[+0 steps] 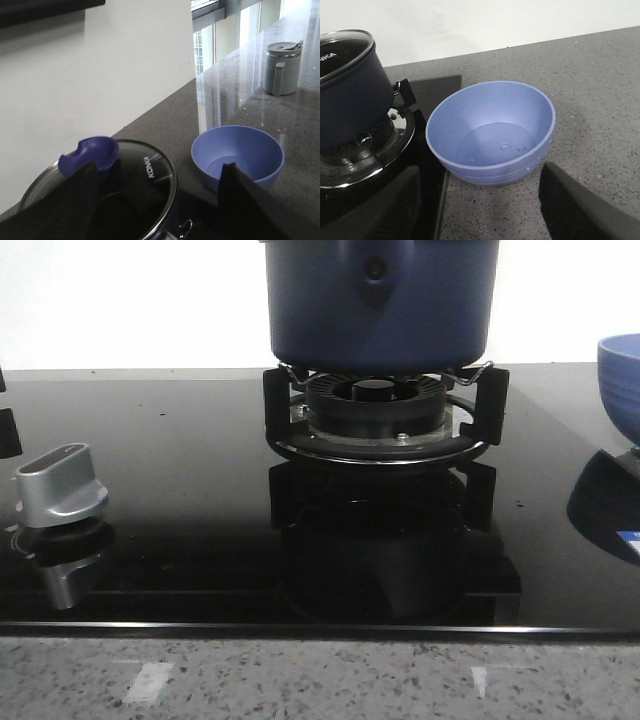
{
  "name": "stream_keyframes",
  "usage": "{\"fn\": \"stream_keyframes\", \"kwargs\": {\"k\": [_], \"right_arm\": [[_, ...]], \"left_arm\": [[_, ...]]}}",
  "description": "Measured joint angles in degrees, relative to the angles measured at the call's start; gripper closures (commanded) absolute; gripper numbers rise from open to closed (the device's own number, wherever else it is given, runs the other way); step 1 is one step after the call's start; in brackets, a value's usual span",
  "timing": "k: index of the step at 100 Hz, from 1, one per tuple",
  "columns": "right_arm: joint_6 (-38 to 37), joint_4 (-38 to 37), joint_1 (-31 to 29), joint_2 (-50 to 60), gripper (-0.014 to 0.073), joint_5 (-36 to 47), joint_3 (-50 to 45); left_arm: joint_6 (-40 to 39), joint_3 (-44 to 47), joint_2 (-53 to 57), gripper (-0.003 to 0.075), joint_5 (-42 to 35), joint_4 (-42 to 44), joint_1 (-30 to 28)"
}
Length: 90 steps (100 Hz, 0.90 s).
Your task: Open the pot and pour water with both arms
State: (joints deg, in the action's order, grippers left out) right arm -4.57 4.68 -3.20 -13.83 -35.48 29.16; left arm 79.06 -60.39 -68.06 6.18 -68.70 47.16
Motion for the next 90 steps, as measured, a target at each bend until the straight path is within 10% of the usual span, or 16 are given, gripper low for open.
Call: {"fn": "stream_keyframes", "kwargs": {"k": [24, 90], "right_arm": [[0.0, 0.0, 0.0, 0.0, 0.0138, 0.0, 0.0], [0.0, 0.0, 0.0, 0.0, 0.0138, 0.0, 0.0]], "left_arm": [[32.02, 1.27, -2.46, 0.0279, -9.65, -33.27, 1.11], [33.48, 1.93, -10.17, 0.0265, 28.57, -33.9, -23.05]]}}
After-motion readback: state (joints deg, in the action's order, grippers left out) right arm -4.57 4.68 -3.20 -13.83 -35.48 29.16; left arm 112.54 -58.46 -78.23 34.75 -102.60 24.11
